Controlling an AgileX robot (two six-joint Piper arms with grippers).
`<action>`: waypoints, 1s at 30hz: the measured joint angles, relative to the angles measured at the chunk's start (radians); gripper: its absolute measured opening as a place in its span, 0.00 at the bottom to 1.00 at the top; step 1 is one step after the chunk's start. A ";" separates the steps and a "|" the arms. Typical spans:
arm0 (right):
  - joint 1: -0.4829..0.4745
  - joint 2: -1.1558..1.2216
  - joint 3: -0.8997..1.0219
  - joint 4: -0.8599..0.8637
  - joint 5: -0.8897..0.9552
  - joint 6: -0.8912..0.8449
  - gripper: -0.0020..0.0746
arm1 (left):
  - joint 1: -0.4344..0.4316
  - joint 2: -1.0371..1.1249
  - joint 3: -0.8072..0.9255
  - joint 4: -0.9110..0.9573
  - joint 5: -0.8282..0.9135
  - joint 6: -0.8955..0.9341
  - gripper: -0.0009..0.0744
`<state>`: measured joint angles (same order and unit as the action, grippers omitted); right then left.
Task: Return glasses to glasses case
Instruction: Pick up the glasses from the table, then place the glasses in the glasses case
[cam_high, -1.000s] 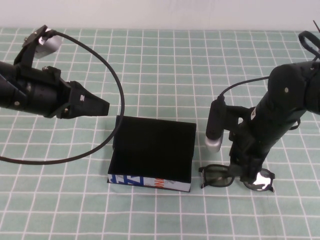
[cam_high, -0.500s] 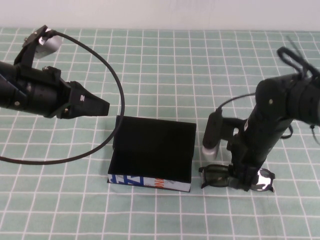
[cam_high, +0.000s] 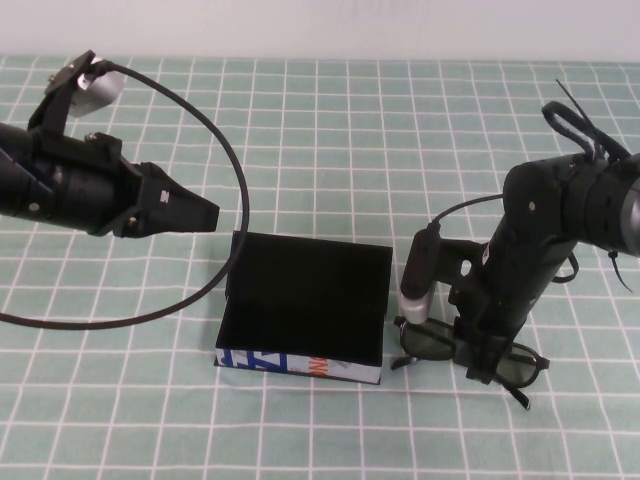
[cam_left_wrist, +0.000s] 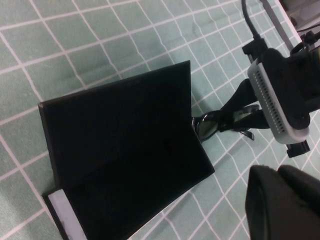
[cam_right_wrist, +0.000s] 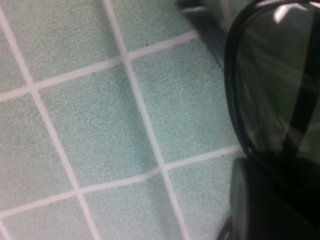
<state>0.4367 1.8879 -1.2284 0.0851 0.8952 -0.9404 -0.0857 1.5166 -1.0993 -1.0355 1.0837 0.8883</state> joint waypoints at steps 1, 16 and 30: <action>0.000 0.000 0.000 0.000 0.001 0.000 0.17 | 0.000 0.000 0.000 0.000 0.000 0.000 0.01; 0.000 -0.088 -0.053 0.004 0.157 -0.023 0.14 | 0.000 0.000 0.000 0.000 0.000 0.000 0.01; 0.001 -0.107 -0.305 0.203 0.320 -0.042 0.14 | 0.000 0.000 0.000 0.000 0.012 0.000 0.01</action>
<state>0.4373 1.7809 -1.5334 0.2878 1.2156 -0.9826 -0.0857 1.5166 -1.0993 -1.0355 1.0960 0.8888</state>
